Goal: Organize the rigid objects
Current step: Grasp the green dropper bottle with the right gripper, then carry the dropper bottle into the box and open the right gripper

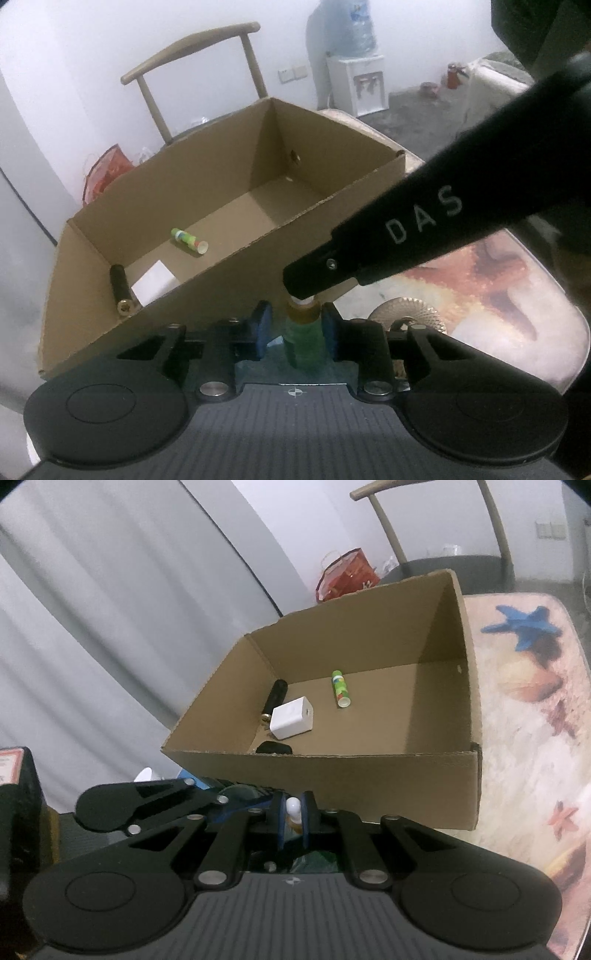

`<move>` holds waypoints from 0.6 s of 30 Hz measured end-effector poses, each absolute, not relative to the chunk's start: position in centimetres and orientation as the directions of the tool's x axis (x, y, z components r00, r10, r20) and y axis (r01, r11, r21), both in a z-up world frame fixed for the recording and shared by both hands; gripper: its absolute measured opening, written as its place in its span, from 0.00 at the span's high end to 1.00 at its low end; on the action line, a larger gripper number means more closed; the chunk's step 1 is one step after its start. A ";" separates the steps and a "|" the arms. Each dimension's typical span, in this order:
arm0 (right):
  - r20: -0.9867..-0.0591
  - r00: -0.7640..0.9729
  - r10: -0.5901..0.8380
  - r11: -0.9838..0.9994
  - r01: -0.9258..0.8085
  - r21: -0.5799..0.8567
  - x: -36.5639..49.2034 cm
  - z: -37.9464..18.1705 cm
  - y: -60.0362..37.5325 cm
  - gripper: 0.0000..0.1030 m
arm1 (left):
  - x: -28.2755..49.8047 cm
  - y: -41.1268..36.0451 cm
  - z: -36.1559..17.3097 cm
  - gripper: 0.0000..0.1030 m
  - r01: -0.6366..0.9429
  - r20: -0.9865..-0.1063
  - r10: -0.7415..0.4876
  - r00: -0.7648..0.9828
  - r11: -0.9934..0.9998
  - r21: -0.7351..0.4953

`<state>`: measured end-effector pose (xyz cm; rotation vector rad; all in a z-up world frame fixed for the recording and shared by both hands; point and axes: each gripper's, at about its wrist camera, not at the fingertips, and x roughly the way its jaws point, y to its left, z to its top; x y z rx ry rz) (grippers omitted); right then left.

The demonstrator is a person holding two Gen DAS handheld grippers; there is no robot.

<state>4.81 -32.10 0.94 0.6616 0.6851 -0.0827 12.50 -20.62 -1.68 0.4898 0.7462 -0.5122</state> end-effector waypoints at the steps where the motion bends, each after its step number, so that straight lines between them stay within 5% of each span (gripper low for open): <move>1: -0.605 0.782 0.150 0.787 0.277 0.552 4.8 0.8 -32.3 0.91 | 12.4 -20.8 -1.7 0.77 0.594 -0.736 -0.258 0.626 0.768 0.237; 18: -0.591 0.791 0.159 0.788 0.259 0.559 4.9 2.8 -30.9 0.91 | 10.4 -19.7 1.3 0.81 0.552 -0.671 -0.278 0.687 0.801 0.233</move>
